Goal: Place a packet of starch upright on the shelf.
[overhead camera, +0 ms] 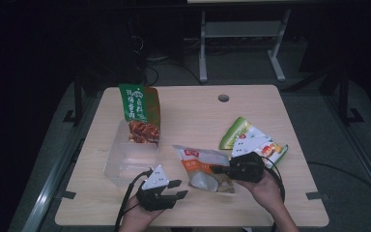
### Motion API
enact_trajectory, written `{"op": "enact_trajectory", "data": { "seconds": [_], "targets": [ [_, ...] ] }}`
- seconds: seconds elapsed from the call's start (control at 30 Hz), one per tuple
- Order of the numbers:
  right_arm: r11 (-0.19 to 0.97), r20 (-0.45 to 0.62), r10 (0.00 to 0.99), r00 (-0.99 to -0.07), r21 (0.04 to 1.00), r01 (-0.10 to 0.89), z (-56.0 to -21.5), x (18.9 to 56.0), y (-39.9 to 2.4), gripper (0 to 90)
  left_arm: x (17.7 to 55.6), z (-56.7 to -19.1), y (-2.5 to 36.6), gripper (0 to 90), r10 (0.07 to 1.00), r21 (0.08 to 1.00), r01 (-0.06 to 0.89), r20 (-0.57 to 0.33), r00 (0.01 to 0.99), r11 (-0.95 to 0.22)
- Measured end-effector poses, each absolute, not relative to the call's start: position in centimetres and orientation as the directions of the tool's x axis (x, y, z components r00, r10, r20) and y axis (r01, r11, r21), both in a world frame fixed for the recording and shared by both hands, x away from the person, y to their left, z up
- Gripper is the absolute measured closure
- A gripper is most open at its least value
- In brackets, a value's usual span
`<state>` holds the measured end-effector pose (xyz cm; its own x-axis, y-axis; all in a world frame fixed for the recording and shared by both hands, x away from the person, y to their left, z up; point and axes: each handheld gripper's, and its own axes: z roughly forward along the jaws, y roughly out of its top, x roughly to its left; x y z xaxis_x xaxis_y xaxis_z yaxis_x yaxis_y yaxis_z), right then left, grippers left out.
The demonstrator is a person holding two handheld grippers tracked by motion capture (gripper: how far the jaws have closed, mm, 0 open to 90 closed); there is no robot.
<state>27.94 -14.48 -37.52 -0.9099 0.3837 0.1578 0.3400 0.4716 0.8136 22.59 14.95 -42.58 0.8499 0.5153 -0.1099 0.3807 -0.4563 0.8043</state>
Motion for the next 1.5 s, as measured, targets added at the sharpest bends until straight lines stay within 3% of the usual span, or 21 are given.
{"op": "enact_trajectory", "data": {
  "seconds": [0.43, 0.67, 1.5],
  "targets": [
    [0.457, 0.165, 0.386, -0.908, 0.821, 0.343, -34.8, 29.6, -13.4, 89.5, 21.0, -42.3, 16.0, 45.4, 0.471, 0.787, 0.341, -0.073, 0.879, -0.514],
    [0.444, 0.177, 0.37, -0.912, 0.829, 0.341, -33.1, 30.8, -11.8, 89.5, 20.6, -42.2, 16.4, 40.1, 0.453, 0.813, 0.323, -0.083, 0.888, -0.484],
    [0.445, 0.163, 0.266, -0.95, 0.853, 0.271, -29.4, 34.1, -2.7, 89.5, 20.1, -42.5, 16.1, 39.3, 0.442, 0.81, 0.299, -0.056, 0.895, -0.504]
  ]
}}
